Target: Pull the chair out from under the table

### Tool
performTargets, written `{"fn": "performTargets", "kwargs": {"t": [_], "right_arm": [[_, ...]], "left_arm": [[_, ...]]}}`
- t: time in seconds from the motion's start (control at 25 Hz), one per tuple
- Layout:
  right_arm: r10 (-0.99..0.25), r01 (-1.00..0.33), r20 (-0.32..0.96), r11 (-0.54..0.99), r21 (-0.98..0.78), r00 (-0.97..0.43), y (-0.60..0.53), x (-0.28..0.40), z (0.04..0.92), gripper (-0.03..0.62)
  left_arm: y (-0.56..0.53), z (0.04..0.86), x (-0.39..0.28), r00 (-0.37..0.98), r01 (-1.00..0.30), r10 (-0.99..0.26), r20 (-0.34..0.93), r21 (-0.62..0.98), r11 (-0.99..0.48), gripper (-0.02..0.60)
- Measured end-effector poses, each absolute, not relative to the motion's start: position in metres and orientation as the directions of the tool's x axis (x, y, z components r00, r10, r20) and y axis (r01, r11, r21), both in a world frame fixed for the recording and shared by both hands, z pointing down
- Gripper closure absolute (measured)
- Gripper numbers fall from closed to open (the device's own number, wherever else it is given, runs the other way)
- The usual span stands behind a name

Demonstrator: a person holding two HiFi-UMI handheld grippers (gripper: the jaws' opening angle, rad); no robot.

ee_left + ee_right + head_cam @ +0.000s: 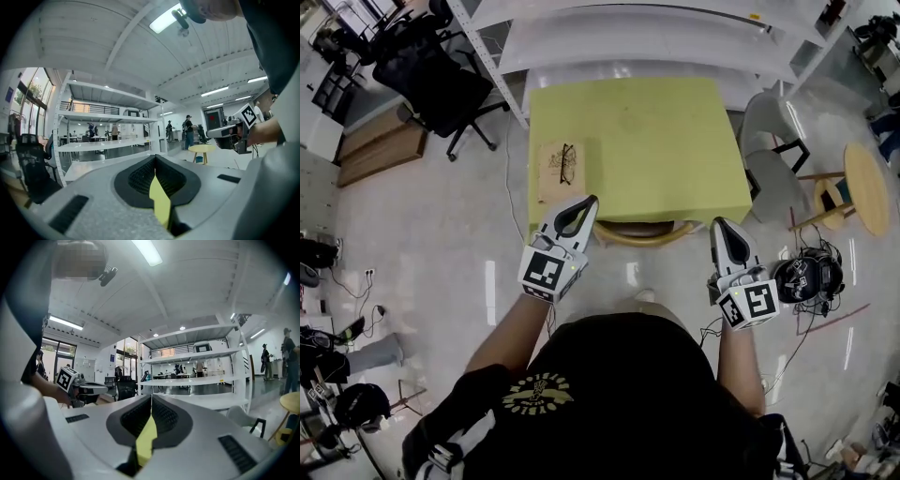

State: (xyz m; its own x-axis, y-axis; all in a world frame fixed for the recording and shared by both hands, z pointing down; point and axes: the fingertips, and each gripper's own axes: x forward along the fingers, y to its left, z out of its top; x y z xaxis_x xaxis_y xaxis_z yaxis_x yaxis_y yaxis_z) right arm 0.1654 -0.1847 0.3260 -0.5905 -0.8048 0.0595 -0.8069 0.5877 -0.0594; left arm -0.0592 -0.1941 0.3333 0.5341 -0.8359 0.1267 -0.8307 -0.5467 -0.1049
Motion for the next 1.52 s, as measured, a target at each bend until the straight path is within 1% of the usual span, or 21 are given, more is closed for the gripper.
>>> {"fn": "performTargets", "kwargs": {"t": [0.24, 0.44, 0.64, 0.8, 1.0, 1.16, 1.4, 1.52], "right_arm": [[-0.748, -0.752, 0.076, 0.655, -0.074, -0.660, -0.213, 0.178, 0.337, 0.582], [-0.705, -0.713, 0.109, 0.696, -0.085, -0.701, -0.227, 0.183, 0.362, 0.582], [-0.671, -0.690, 0.167, 0.715, -0.112, -0.723, -0.237, 0.180, 0.398, 0.582], [-0.635, -0.677, 0.252, 0.722, -0.143, -0.730, -0.240, 0.178, 0.435, 0.582], [-0.562, -0.639, 0.351, 0.753, -0.156, -0.749, -0.242, 0.162, 0.482, 0.582], [-0.502, -0.602, 0.404, 0.781, -0.169, -0.765, -0.242, 0.149, 0.515, 0.582], [-0.429, -0.547, 0.427, 0.811, -0.206, -0.796, -0.241, 0.128, 0.546, 0.582], [-0.378, -0.510, 0.463, 0.836, -0.201, -0.802, -0.239, 0.118, 0.564, 0.580]], "left_arm": [[-0.205, 0.343, -0.052, 0.463, -0.868, -0.872, 0.156, -0.119, -0.482, 0.572], [-0.207, 0.371, -0.048, 0.421, -0.883, -0.880, 0.219, -0.123, -0.453, 0.571], [-0.218, 0.404, -0.047, 0.419, -0.877, -0.865, 0.276, -0.121, -0.464, 0.571], [-0.223, 0.440, -0.049, 0.408, -0.885, -0.856, 0.318, -0.094, -0.457, 0.571], [-0.230, 0.494, -0.057, 0.422, -0.859, -0.811, 0.405, -0.108, -0.501, 0.571], [-0.237, 0.533, -0.065, 0.437, -0.837, -0.769, 0.466, -0.101, -0.537, 0.571], [-0.239, 0.591, -0.061, 0.516, -0.756, -0.638, 0.571, -0.046, -0.653, 0.571], [-0.235, 0.617, -0.058, 0.539, -0.712, -0.572, 0.618, -0.028, -0.701, 0.570]]}}
